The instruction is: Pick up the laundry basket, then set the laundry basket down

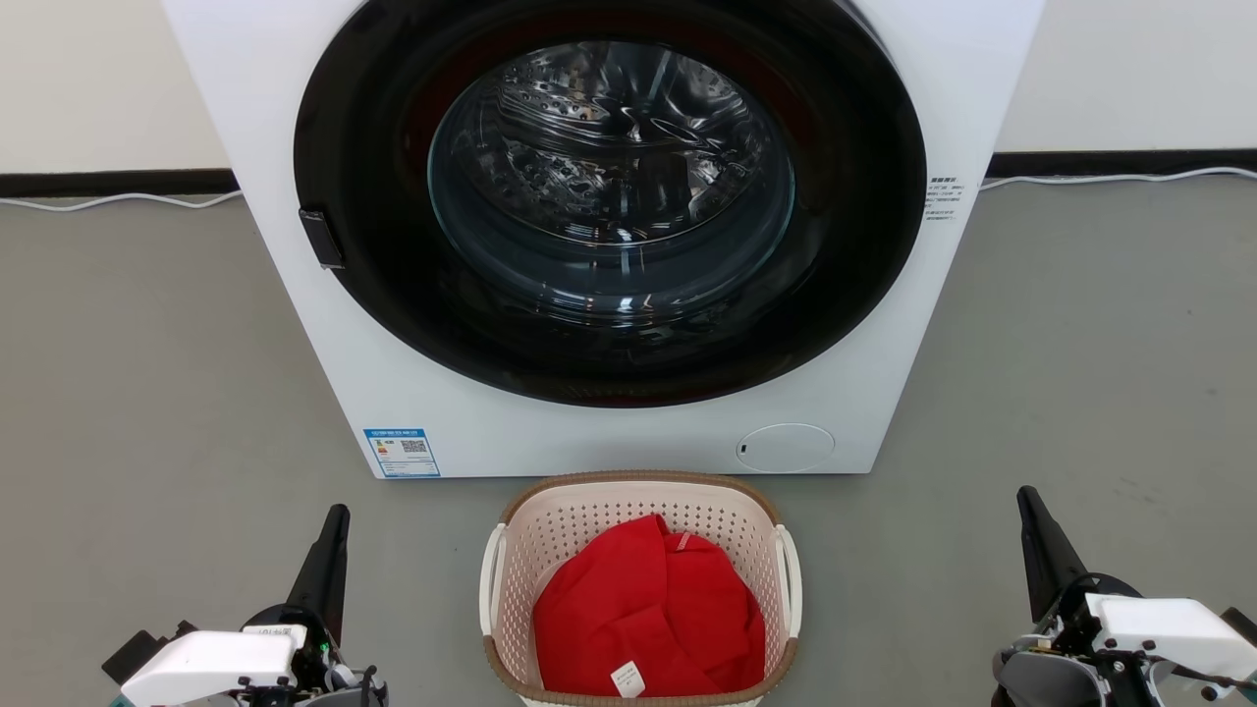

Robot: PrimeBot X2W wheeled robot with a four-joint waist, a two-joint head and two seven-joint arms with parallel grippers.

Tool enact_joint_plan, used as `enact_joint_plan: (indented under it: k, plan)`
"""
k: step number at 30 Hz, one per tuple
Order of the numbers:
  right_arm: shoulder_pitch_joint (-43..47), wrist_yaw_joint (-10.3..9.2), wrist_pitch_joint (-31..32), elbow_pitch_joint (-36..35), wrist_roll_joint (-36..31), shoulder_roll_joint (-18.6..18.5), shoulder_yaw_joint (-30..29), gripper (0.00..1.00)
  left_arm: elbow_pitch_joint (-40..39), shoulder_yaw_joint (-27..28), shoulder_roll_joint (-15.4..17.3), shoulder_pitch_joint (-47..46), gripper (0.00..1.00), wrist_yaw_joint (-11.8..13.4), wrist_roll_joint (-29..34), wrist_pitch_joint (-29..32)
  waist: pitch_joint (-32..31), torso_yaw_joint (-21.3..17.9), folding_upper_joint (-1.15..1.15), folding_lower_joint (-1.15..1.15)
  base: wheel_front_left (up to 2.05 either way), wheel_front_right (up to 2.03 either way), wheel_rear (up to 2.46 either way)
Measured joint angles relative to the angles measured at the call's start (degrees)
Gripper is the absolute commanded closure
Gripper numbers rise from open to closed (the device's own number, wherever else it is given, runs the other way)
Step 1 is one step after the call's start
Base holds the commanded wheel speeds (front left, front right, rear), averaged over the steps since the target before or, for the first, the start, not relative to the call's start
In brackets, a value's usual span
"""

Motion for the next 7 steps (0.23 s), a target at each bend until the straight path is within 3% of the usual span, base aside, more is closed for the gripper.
enact_joint_plan:
  k: [7]
  plan:
    - [0.0, 0.0, 0.0, 0.0, 0.0, 0.0, 0.0, 1.0, 0.0, 0.0, 0.0, 0.0, 1.0, 0.0, 0.0, 0.0, 0.0, 0.0, 0.0, 0.0, 0.0, 0.0, 0.0]
